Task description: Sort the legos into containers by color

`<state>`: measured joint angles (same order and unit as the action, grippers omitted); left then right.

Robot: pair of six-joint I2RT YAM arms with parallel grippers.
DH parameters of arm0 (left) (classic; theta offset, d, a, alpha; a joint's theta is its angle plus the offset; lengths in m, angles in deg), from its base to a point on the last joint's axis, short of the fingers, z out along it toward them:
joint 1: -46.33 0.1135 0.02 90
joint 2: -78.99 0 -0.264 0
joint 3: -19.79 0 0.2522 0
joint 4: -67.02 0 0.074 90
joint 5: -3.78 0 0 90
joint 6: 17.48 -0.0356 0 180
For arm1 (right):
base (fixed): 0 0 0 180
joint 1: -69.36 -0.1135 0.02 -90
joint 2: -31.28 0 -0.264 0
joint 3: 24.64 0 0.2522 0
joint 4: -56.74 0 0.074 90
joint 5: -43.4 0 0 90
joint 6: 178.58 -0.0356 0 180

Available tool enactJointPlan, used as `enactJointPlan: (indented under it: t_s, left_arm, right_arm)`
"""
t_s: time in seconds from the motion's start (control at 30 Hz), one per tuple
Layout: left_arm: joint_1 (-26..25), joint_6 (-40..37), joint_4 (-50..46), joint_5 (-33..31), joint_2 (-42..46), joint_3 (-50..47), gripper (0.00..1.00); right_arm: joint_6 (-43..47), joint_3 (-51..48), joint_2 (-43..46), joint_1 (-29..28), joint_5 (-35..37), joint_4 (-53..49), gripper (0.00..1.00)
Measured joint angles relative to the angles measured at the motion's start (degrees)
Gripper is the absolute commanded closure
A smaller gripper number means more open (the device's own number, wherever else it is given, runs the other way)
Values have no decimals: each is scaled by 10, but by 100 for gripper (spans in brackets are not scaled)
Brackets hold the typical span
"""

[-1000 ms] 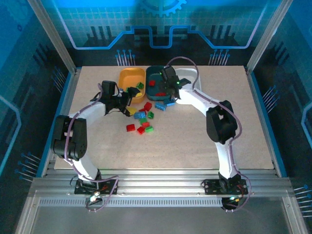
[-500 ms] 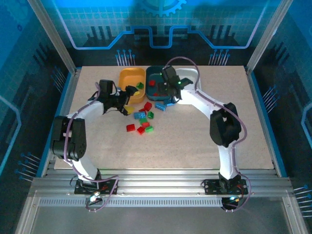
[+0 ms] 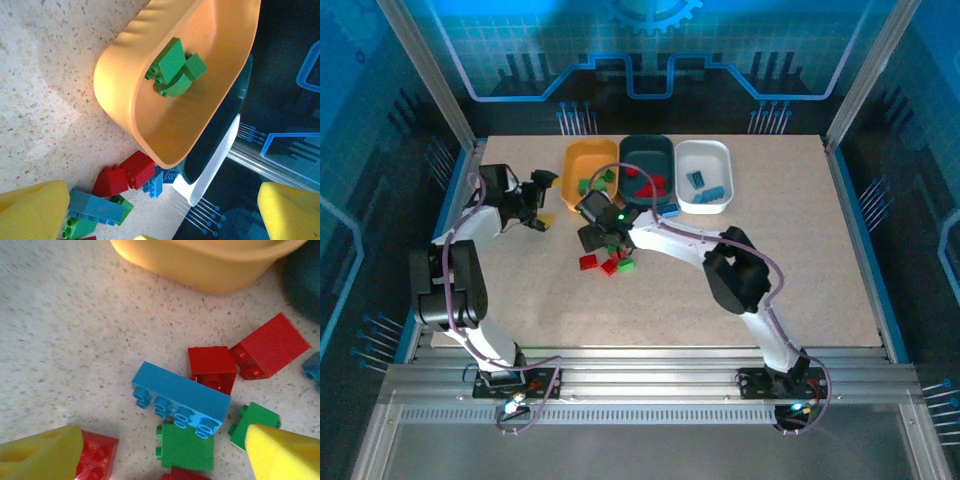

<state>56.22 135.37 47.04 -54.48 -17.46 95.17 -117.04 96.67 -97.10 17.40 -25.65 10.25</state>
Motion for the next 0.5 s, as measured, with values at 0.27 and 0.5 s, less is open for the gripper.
enactJointPlan:
  t_s: [0.27, 0.5]
  left_arm:
    - [-2, 0, 0, 0, -1, 0, 2]
    - [-2, 0, 0, 0, -2, 0, 2]
  right_arm:
    - [-30, 92, -80, -4, 45, -81, 10]
    - [-68, 143, -115, -10, 79, -115, 10]
